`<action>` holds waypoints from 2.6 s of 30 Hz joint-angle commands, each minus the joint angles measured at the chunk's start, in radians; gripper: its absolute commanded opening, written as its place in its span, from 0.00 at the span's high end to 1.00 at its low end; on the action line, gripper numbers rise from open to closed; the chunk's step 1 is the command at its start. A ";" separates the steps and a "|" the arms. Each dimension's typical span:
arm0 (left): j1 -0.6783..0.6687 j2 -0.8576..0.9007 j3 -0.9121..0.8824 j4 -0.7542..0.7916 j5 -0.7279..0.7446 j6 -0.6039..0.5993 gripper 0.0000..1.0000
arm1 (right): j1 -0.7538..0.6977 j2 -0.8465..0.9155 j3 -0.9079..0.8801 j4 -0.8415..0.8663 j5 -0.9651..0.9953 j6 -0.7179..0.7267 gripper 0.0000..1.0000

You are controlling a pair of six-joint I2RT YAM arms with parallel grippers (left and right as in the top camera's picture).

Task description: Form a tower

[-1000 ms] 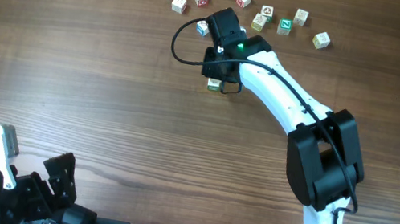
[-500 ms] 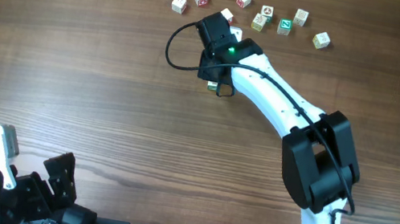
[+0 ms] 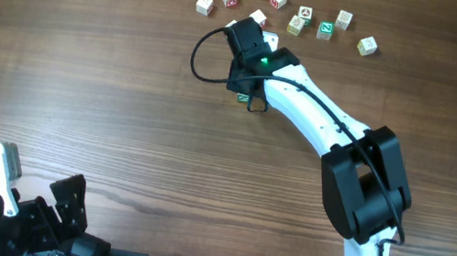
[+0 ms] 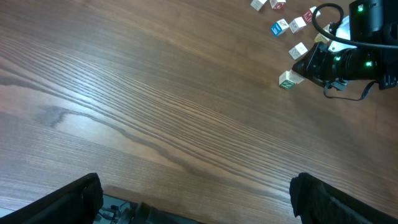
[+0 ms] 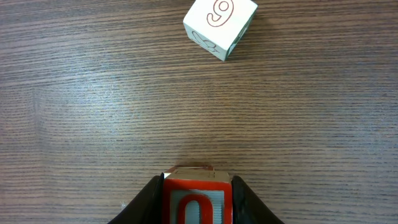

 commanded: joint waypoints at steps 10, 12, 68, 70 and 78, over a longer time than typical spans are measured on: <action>0.004 -0.003 0.000 0.000 -0.012 -0.006 0.00 | 0.011 -0.034 -0.023 -0.016 -0.032 0.000 0.77; 0.004 -0.003 0.000 0.000 -0.012 -0.006 0.00 | 0.025 -0.034 -0.023 -0.018 -0.031 0.000 0.77; 0.004 -0.003 0.000 0.000 -0.012 -0.005 0.00 | 0.096 -0.067 -0.162 0.182 0.133 0.053 0.55; 0.004 -0.003 0.000 0.000 -0.012 -0.006 0.00 | 0.096 -0.067 -0.162 0.177 0.133 0.052 0.52; 0.004 -0.003 0.000 0.000 -0.012 -0.006 0.00 | 0.096 -0.161 -0.140 0.150 0.107 0.027 0.01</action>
